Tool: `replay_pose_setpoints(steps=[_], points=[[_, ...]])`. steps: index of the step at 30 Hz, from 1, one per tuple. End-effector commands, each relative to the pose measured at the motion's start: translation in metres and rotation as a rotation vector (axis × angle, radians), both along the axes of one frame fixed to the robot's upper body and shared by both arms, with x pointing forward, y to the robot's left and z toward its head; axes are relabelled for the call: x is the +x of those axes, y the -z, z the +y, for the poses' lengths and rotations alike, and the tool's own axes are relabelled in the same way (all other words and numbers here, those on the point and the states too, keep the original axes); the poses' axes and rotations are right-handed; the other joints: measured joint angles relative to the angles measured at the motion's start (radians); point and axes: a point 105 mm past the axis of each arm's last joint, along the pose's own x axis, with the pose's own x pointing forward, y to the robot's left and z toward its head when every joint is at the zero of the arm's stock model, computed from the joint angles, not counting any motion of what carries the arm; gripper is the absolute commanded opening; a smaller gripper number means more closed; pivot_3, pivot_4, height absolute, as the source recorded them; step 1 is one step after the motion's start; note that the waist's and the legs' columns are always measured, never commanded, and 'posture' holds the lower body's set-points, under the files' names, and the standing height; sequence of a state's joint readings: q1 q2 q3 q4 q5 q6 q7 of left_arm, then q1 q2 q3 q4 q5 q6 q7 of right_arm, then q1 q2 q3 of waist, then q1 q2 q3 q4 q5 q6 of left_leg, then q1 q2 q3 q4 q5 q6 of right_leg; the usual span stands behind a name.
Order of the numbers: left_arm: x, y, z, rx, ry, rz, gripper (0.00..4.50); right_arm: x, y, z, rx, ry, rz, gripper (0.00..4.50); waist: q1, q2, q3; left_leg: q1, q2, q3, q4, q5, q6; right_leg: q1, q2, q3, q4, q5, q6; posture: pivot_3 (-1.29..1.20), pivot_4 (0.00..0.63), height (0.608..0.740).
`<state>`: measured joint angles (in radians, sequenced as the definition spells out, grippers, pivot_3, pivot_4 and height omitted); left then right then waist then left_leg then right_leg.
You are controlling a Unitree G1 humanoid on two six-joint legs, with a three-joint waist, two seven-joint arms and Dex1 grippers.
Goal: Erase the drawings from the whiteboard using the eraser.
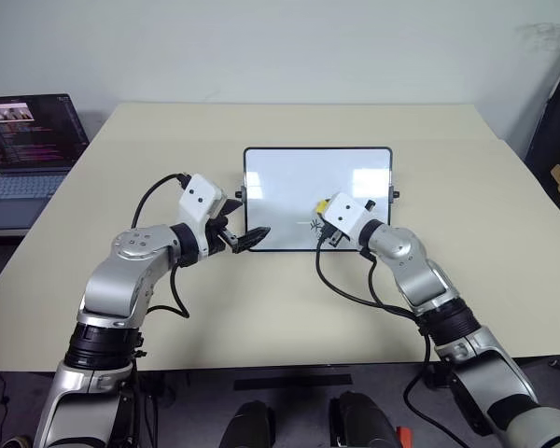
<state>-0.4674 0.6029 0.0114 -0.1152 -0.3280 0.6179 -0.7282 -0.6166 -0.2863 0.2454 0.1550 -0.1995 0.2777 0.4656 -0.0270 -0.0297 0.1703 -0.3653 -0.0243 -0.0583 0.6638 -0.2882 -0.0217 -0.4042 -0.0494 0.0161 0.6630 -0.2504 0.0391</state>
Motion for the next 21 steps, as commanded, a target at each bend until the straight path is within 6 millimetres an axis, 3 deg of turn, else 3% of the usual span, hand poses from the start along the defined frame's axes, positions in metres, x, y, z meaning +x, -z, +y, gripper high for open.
replay_pose_setpoints(steps=[1, 4, 11, 15, 21], points=[[-0.001, -0.01, 0.008, -0.004, -0.032, -0.057, 4.5, -0.011, -0.029, -0.007, 0.197, -0.012, -0.003, 0.99, -0.001, 0.0, 0.001, 0.0, 0.0, 0.0, 0.0, 0.0, 0.0, -0.001, 0.0, 0.0, 0.0, 0.0, 0.0, 0.0, 0.15, 0.74], [-0.002, -0.006, 0.015, -0.008, -0.068, -0.065, 4.5, -0.031, -0.039, -0.021, 0.28, -0.026, -0.005, 0.99, -0.001, 0.001, 0.002, -0.003, 0.001, 0.0, -0.002, 0.0, 0.0, -0.003, -0.001, 0.0, -0.002, -0.001, 0.0, 0.0, 0.15, 0.74], [-0.013, 0.008, 0.022, -0.032, -0.086, -0.06, 4.5, -0.085, -0.017, -0.035, 0.208, -0.129, 0.035, 0.99, -0.001, 0.001, 0.002, -0.015, 0.0, -0.002, -0.002, -0.001, 0.0, -0.011, -0.003, 0.0, -0.007, -0.002, 0.002, 0.0, 0.15, 0.74], [-0.015, 0.019, 0.03, -0.018, -0.138, -0.055, 4.5, -0.098, 0.01, -0.048, 0.019, -0.11, 0.014, 0.99, -0.001, 0.001, 0.002, -0.015, -0.001, -0.001, -0.001, -0.001, 0.0, -0.012, -0.003, 0.0, -0.005, -0.002, 0.002, 0.0, 0.15, 0.74], [-0.019, 0.024, 0.025, -0.024, -0.119, -0.049, 4.5, -0.104, 0.021, -0.046, -0.098, -0.139, -0.065, 0.99, -0.002, 0.001, 0.002, -0.013, -0.001, -0.001, 0.0, -0.001, 0.0, -0.011, -0.003, -0.002, -0.004, -0.002, 0.002, 0.0, 0.15, 0.74]])
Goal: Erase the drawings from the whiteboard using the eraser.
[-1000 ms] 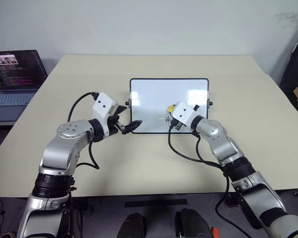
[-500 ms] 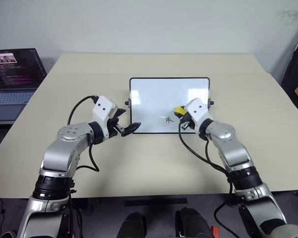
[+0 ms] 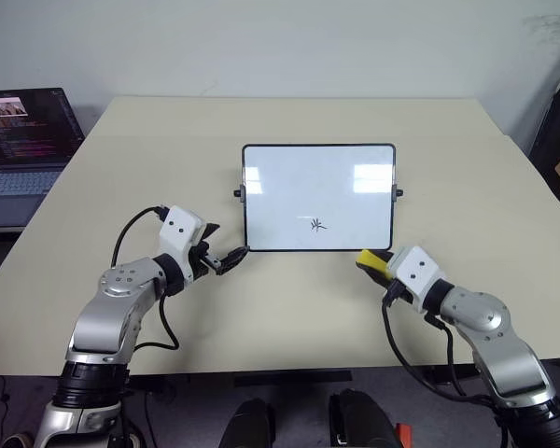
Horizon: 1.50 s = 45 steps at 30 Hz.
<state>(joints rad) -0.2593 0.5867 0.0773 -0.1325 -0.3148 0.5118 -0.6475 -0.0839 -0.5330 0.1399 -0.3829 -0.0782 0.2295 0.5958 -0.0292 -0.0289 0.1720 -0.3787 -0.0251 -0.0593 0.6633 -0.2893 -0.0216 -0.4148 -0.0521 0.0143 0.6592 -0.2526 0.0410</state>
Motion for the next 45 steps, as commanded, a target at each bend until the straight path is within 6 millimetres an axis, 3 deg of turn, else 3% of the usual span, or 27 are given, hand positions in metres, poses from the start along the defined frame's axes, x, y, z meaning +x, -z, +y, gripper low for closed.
replay_pose_setpoints(steps=[1, 7, 13, 21, 25, 30, 38, 42, 45], points=[[-0.004, -0.014, -0.008, 0.001, 0.031, -0.075, 4.5, -0.004, -0.006, 0.007, -0.095, -0.058, -0.152, 0.99, 0.001, 0.0, 0.0, 0.0, 0.0, 0.0, 0.0, 0.0, 0.0, 0.0, 0.0, 0.0, 0.0, 0.0, 0.0, 0.0, 0.15, 0.74], [-0.009, -0.011, -0.017, 0.014, 0.076, -0.075, 4.5, 0.009, -0.024, 0.029, -0.06, -0.082, -0.355, 0.99, -0.001, 0.0, 0.0, 0.001, 0.0, 0.001, 0.0, 0.0, -0.001, 0.0, 0.0, 0.001, 0.0, 0.0, 0.0, 0.0, 0.15, 0.74], [-0.005, -0.02, -0.026, 0.017, 0.118, -0.097, 4.5, 0.052, -0.052, 0.051, 0.03, -0.051, -0.45, 0.99, 0.0, 0.0, 0.0, 0.003, 0.0, 0.001, 0.001, 0.0, -0.001, 0.001, 0.001, 0.001, 0.002, 0.0, 0.0, 0.0, 0.15, 0.74], [-0.001, -0.024, -0.025, 0.041, 0.133, -0.11, 4.5, 0.096, -0.086, 0.054, 0.062, 0.05, -0.581, 0.99, -0.001, 0.0, 0.0, 0.002, 0.0, 0.002, 0.0, 0.002, -0.004, 0.0, 0.0, 0.001, 0.001, 0.0, 0.0, 0.0, 0.15, 0.74], [-0.003, -0.023, -0.026, 0.038, 0.146, -0.104, 4.5, 0.103, -0.057, 0.062, 0.009, 0.015, -0.506, 0.99, -0.003, 0.0, 0.0, 0.001, 0.0, 0.003, 0.0, 0.002, -0.004, -0.001, 0.0, 0.001, 0.001, 0.0, -0.001, 0.0, 0.15, 0.74], [-0.006, -0.021, -0.027, 0.036, 0.158, -0.092, 4.5, 0.094, -0.004, 0.07, -0.07, -0.073, -0.361, 0.99, -0.003, 0.0, 0.0, 0.001, 0.0, 0.003, 0.0, 0.001, -0.001, -0.001, 0.0, 0.002, 0.001, 0.0, -0.001, 0.0, 0.15, 0.74], [-0.004, -0.02, -0.026, 0.031, 0.159, -0.092, 4.5, 0.078, 0.046, 0.068, -0.173, -0.13, -0.206, 0.99, -0.005, -0.001, -0.001, 0.015, 0.0, 0.004, -0.001, 0.0, 0.0, 0.012, 0.001, 0.003, 0.003, 0.0, -0.001, 0.0, 0.15, 0.74], [-0.002, -0.021, -0.024, 0.026, 0.153, -0.094, 4.5, 0.078, 0.043, 0.066, -0.179, -0.122, -0.215, 0.99, -0.005, -0.001, -0.001, 0.016, 0.0, 0.004, 0.0, 0.0, 0.0, 0.012, 0.002, 0.003, 0.005, 0.001, -0.001, 0.0, 0.15, 0.74], [-0.002, -0.018, -0.021, 0.027, 0.145, -0.089, 4.5, 0.083, 0.006, 0.068, -0.109, -0.093, -0.376, 0.99, -0.004, -0.001, -0.001, 0.016, 0.001, 0.004, 0.001, 0.001, 0.0, 0.012, 0.003, 0.003, 0.006, 0.001, -0.002, 0.0, 0.15, 0.74]])
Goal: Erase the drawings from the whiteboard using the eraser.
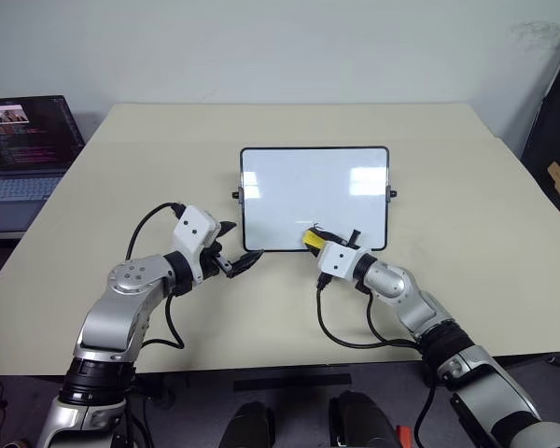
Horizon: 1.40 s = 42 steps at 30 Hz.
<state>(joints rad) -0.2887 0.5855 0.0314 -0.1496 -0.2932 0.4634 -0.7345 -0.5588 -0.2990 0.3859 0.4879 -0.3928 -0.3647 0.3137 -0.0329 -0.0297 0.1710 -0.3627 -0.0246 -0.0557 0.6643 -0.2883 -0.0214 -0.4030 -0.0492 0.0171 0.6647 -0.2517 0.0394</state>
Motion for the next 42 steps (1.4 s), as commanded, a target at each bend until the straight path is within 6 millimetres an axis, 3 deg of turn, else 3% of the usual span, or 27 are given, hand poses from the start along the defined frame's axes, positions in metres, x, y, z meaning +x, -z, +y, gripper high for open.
replay_pose_setpoints(steps=[1, 4, 7, 11, 13, 19, 22, 26, 28, 31, 35, 42], points=[[0.002, -0.01, 0.002, -0.005, 0.001, -0.046, 4.5, 0.007, -0.031, -0.009, 0.064, 0.045, -0.131, 0.99, 0.0, 0.0, 0.0, 0.0, 0.0, 0.0, 0.0, 0.0, 0.0, 0.0, 0.0, 0.0, 0.0, 0.0, 0.0, 0.0, 0.15, 0.74], [0.001, -0.008, 0.003, -0.006, 0.001, -0.045, 4.5, 0.008, -0.06, -0.013, 0.143, 0.068, -0.242, 0.99, 0.001, 0.0, 0.0, -0.001, 0.0, 0.0, 0.0, 0.0, 0.0, -0.001, 0.0, 0.0, 0.0, 0.0, 0.0, 0.0, 0.15, 0.74], [0.0, -0.007, 0.002, -0.009, 0.002, -0.044, 4.5, 0.016, -0.061, -0.019, 0.123, 0.121, -0.246, 0.99, 0.0, 0.0, 0.0, -0.002, 0.0, 0.0, -0.002, 0.0, 0.0, -0.002, -0.001, 0.0, -0.002, 0.0, 0.0, 0.0, 0.15, 0.74], [0.0, -0.007, 0.0, -0.012, 0.003, -0.043, 4.5, 0.018, -0.037, -0.017, 0.043, 0.13, -0.141, 0.99, 0.0, 0.0, 0.0, -0.003, 0.001, 0.0, -0.003, 0.0, 0.0, -0.003, -0.001, 0.0, -0.004, 0.0, 0.0, 0.0, 0.15, 0.74], [0.0, -0.007, 0.001, -0.013, 0.002, -0.044, 4.5, 0.008, -0.013, -0.012, -0.016, 0.076, -0.051, 0.99, 0.0, 0.0, 0.0, -0.003, 0.001, 0.0, -0.003, -0.001, 0.0, -0.003, -0.001, 0.0, -0.005, 0.0, 0.0, 0.0, 0.15, 0.74], [0.0, -0.009, 0.0, -0.017, -0.003, -0.047, 4.5, -0.014, 0.026, -0.007, -0.121, 0.006, 0.115, 0.99, -0.001, 0.0, 0.0, -0.001, 0.001, 0.0, -0.002, -0.001, 0.0, -0.001, -0.001, 0.0, -0.002, 0.0, 0.0, 0.0, 0.15, 0.74], [0.001, -0.009, -0.001, -0.02, 0.0, -0.047, 4.5, -0.008, 0.014, -0.012, -0.096, 0.049, 0.056, 0.99, 0.0, 0.0, 0.0, -0.001, 0.001, 0.0, -0.001, -0.001, 0.0, -0.001, 0.0, 0.0, -0.001, 0.0, 0.0, 0.0, 0.15, 0.74], [0.0, -0.009, -0.002, -0.02, 0.002, -0.044, 4.5, 0.006, -0.043, -0.021, 0.056, 0.13, -0.163, 0.99, 0.001, 0.0, 0.0, -0.001, 0.001, 0.0, -0.001, 0.0, 0.0, -0.001, 0.0, 0.0, -0.001, 0.0, 0.0, 0.0, 0.15, 0.74], [0.0, -0.009, -0.003, -0.021, 0.004, -0.043, 4.5, 0.01, -0.051, -0.028, 0.079, 0.171, -0.186, 0.99, 0.001, 0.0, 0.0, -0.002, 0.0, 0.0, -0.001, 0.0, 0.0, -0.001, 0.0, 0.0, -0.001, 0.0, 0.0, 0.0, 0.15, 0.74], [0.0, -0.009, -0.004, -0.023, 0.008, -0.041, 4.5, 0.014, -0.043, -0.035, 0.053, 0.211, -0.155, 0.99, 0.001, 0.0, 0.0, -0.002, 0.0, 0.0, -0.002, 0.0, 0.0, -0.002, 0.0, 0.0, -0.002, 0.0, 0.0, 0.0, 0.15, 0.74], [-0.001, -0.008, -0.004, -0.024, 0.009, -0.04, 4.5, 0.01, -0.017, -0.033, -0.019, 0.199, -0.058, 0.99, -0.001, 0.0, 0.0, -0.002, 0.001, 0.0, -0.003, 0.0, 0.0, -0.002, 0.0, 0.0, -0.004, -0.001, 0.0, 0.0, 0.15, 0.74], [0.0, -0.008, -0.003, -0.023, 0.008, -0.039, 4.5, -0.01, 0.002, -0.012, -0.045, 0.101, 0.038, 0.99, -0.001, 0.0, 0.0, -0.001, 0.001, 0.0, -0.002, -0.001, 0.0, -0.001, 0.0, 0.0, -0.002, 0.0, 0.0, 0.0, 0.15, 0.74]])
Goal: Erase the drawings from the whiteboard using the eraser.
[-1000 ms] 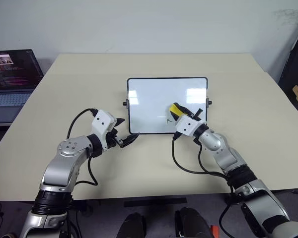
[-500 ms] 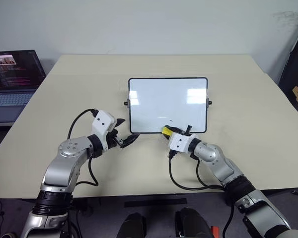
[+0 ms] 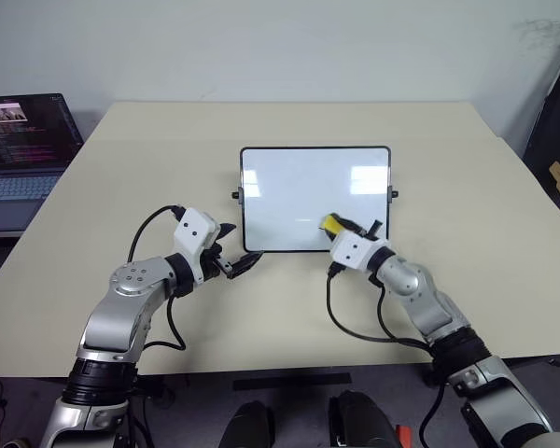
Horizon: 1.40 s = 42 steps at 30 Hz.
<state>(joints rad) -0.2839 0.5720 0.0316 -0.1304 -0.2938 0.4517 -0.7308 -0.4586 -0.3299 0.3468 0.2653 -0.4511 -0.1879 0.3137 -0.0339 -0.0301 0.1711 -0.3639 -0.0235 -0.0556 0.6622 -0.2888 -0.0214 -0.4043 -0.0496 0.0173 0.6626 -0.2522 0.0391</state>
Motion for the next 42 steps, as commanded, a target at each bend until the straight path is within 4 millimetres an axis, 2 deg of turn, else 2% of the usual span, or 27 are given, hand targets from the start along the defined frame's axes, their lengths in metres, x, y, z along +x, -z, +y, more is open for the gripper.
replay_pose_setpoints(steps=[1, 3, 9, 11, 13, 19, 22, 25, 27, 31, 35, 39, 42], points=[[-0.001, -0.013, -0.003, -0.007, 0.017, -0.048, 4.5, -0.003, 0.007, 0.007, 0.004, -0.003, 0.064, 0.99, -0.001, 0.0, 0.0, 0.0, 0.0, 0.0, 0.0, 0.0, 0.0, 0.0, 0.0, 0.0, 0.0, 0.0, 0.0, 0.0, 0.15, 0.74], [-0.001, -0.013, -0.004, -0.009, 0.019, -0.047, 4.5, 0.001, 0.003, 0.005, 0.016, 0.031, 0.066, 0.99, -0.001, 0.0, 0.0, 0.0, 0.0, 0.0, 0.0, 0.0, 0.0, 0.0, 0.0, 0.0, 0.0, 0.0, 0.0, 0.0, 0.15, 0.74], [-0.001, -0.012, -0.006, -0.009, 0.025, -0.046, 4.5, 0.02, -0.043, -0.013, 0.13, 0.17, -0.107, 0.99, 0.002, 0.0, 0.0, 0.0, 0.0, 0.0, 0.001, 0.0, 0.0, 0.0, 0.0, 0.0, 0.001, 0.0, 0.0, 0.0, 0.15, 0.74], [-0.001, -0.012, -0.006, -0.009, 0.026, -0.046, 4.5, 0.021, -0.05, -0.012, 0.142, 0.176, -0.139, 0.99, 0.002, 0.0, 0.0, 0.0, 0.0, 0.0, 0.001, 0.0, 0.0, 0.0, 0.0, 0.0, 0.001, 0.0, 0.0, 0.0, 0.15, 0.74], [-0.001, -0.012, -0.007, -0.01, 0.026, -0.046, 4.5, 0.02, -0.049, -0.01, 0.137, 0.171, -0.137, 0.99, 0.002, 0.0, 0.0, 0.0, -0.001, -0.001, 0.001, 0.0, 0.0, 0.0, 0.0, 0.0, 0.001, 0.0, 0.0, 0.0, 0.15, 0.74], [-0.001, -0.012, -0.008, -0.015, 0.026, -0.045, 4.5, 0.004, -0.007, 0.009, 0.025, 0.062, 0.008, 0.99, -0.001, 0.0, 0.0, -0.002, 0.0, 0.0, -0.001, 0.0, 0.0, -0.001, 0.0, 0.0, -0.002, 0.0, 0.0, 0.0, 0.15, 0.74], [-0.001, -0.011, -0.007, -0.016, 0.023, -0.043, 4.5, -0.006, 0.006, 0.019, -0.006, 0.008, 0.056, 0.99, -0.001, 0.0, 0.0, -0.001, 0.0, 0.0, -0.001, 0.0, 0.0, -0.001, 0.0, 0.0, -0.002, 0.0, 0.0, 0.0, 0.15, 0.74], [-0.001, -0.01, -0.007, -0.018, 0.024, -0.04, 4.5, -0.007, 0.005, 0.021, 0.002, 0.011, 0.053, 0.99, -0.001, 0.0, 0.0, -0.001, 0.0, 0.0, 0.0, 0.0, 0.0, -0.001, 0.0, 0.0, -0.001, 0.0, 0.0, 0.0, 0.15, 0.74], [-0.001, -0.01, -0.008, -0.02, 0.026, -0.039, 4.5, -0.001, -0.006, 0.018, 0.032, 0.039, 0.012, 0.99, 0.0, 0.0, 0.0, -0.001, 0.0, 0.0, 0.0, 0.0, 0.0, 0.0, 0.0, 0.0, 0.0, 0.0, 0.0, 0.0, 0.15, 0.74], [-0.001, -0.01, -0.01, -0.021, 0.036, -0.041, 4.5, 0.007, -0.041, 0.001, 0.146, 0.108, -0.068, 0.99, 0.002, 0.0, 0.0, -0.001, 0.0, -0.001, 0.0, 0.0, 0.0, 0.0, 0.0, -0.001, 0.0, 0.0, 0.0, 0.0, 0.15, 0.74], [-0.003, -0.017, -0.019, -0.031, 0.091, -0.055, 4.5, 0.001, -0.063, -0.023, 0.304, 0.165, -0.032, 0.99, 0.004, 0.0, 0.001, -0.002, -0.001, -0.001, 0.0, 0.0, 0.0, -0.001, 0.0, -0.001, 0.0, 0.0, 0.0, 0.0, 0.15, 0.74], [-0.01, -0.039, -0.042, -0.095, 0.231, -0.102, 4.5, -0.022, -0.059, -0.048, 0.353, 0.16, 0.077, 0.99, 0.012, 0.0, 0.001, -0.004, 0.0, -0.003, -0.001, 0.0, 0.0, -0.001, 0.0, -0.002, -0.004, -0.001, 0.001, 0.0, 0.15, 0.74], [-0.021, -0.048, -0.065, -0.088, 0.382, -0.102, 4.5, -0.038, -0.052, -0.085, 0.362, 0.255, 0.115, 0.99, 0.016, 0.0, 0.001, -0.007, -0.002, -0.004, 0.0, -0.001, 0.0, -0.002, -0.002, -0.002, -0.006, -0.001, 0.002, 0.0, 0.15, 0.74]])
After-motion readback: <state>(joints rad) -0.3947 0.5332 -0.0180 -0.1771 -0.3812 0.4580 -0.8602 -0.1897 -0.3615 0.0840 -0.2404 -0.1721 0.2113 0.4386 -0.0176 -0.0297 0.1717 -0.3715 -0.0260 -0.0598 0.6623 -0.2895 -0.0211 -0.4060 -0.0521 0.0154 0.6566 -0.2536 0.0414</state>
